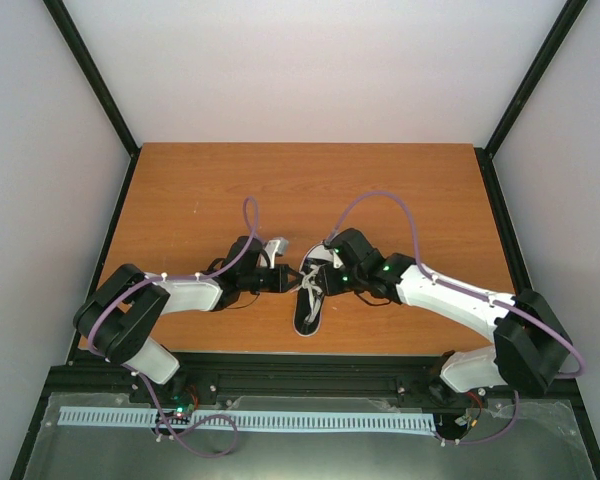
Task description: Tie the shoes
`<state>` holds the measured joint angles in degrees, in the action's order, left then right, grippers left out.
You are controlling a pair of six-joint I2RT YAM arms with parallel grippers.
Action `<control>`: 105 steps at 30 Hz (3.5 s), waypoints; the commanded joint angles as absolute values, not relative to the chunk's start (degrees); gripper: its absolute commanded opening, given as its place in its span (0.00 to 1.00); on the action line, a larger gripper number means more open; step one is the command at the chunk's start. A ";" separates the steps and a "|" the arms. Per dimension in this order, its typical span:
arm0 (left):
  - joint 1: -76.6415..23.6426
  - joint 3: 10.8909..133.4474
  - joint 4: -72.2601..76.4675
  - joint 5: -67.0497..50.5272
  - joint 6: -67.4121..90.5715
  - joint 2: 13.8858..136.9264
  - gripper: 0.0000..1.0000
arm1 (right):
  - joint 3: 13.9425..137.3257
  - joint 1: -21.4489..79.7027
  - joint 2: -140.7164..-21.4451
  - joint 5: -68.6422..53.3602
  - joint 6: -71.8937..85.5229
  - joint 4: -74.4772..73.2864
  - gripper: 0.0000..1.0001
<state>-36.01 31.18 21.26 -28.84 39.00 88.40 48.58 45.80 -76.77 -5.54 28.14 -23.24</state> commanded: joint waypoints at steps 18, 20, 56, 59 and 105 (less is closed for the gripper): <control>-35.86 34.05 24.08 -32.91 37.91 89.04 0.01 | 46.59 55.77 -71.23 6.90 30.99 -22.89 0.78; -35.86 34.10 23.75 -33.04 37.57 88.99 0.01 | 47.33 55.90 -72.80 8.15 29.84 -22.95 0.77; -35.84 33.13 23.29 -32.15 37.17 87.53 0.01 | 47.18 44.03 -87.15 -7.54 4.00 -9.02 0.57; -35.86 33.00 23.50 -31.93 37.43 87.51 0.01 | 46.45 44.03 -86.93 -5.69 3.96 -8.80 0.56; -35.86 27.60 25.09 -36.07 37.45 89.37 0.33 | 43.86 44.03 -86.31 -5.01 5.72 -8.05 0.53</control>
